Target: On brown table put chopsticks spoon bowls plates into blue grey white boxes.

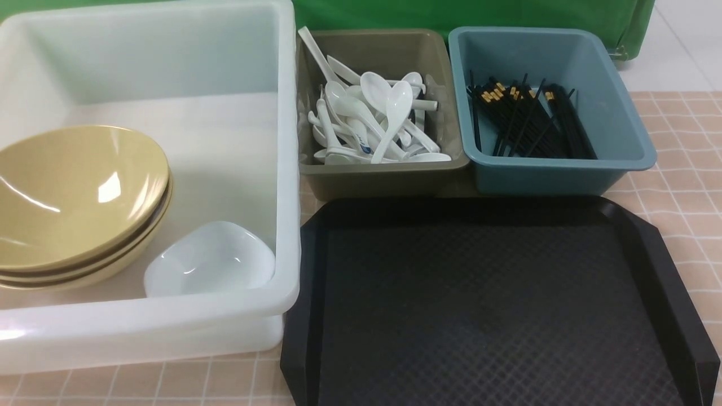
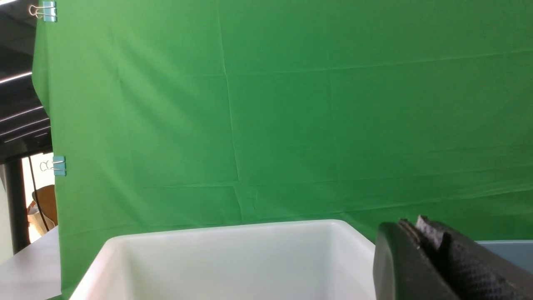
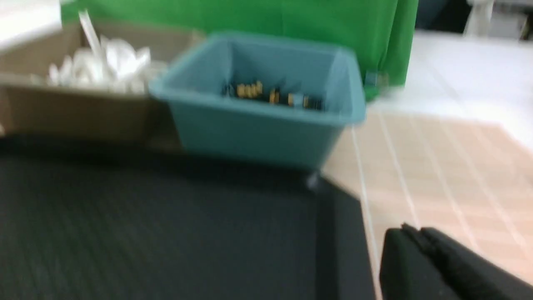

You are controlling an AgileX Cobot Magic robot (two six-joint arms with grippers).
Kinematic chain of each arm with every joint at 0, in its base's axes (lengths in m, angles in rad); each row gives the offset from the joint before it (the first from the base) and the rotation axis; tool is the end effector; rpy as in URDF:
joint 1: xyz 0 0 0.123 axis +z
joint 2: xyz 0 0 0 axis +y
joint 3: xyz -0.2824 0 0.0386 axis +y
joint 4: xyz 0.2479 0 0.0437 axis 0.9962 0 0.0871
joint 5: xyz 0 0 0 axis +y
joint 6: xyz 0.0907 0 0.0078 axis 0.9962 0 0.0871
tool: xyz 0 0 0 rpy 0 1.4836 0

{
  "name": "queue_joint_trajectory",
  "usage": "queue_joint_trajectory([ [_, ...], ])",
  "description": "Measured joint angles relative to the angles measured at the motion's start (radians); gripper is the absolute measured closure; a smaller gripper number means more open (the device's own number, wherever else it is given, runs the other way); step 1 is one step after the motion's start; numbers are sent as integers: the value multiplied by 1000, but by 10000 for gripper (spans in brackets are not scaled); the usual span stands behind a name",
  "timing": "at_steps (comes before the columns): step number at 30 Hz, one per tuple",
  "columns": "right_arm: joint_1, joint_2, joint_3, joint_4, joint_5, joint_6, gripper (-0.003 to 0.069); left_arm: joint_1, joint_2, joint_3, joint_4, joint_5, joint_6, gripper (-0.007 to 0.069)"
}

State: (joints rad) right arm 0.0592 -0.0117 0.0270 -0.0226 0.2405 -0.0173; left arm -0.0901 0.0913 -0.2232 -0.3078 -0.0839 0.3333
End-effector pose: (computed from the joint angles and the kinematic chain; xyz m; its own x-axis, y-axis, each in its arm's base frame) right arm 0.0554 0.0028 0.1828 -0.1652 -0.0491 -0.9850 -0.0604 0.9974 -0.0396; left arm 0.0493 -0.0022 0.2898 0.2951 0.0000 -0.9555 0.0580 0.9982 0.0179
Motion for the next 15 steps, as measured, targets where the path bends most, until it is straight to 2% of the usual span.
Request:
queue_joint_trajectory([
  [3,0,0,1,-20,56,47,582,0,0,0,0,1,0,623],
  [15,0,0,1,-24,60,47,571,0,0,0,0,1,0,623],
])
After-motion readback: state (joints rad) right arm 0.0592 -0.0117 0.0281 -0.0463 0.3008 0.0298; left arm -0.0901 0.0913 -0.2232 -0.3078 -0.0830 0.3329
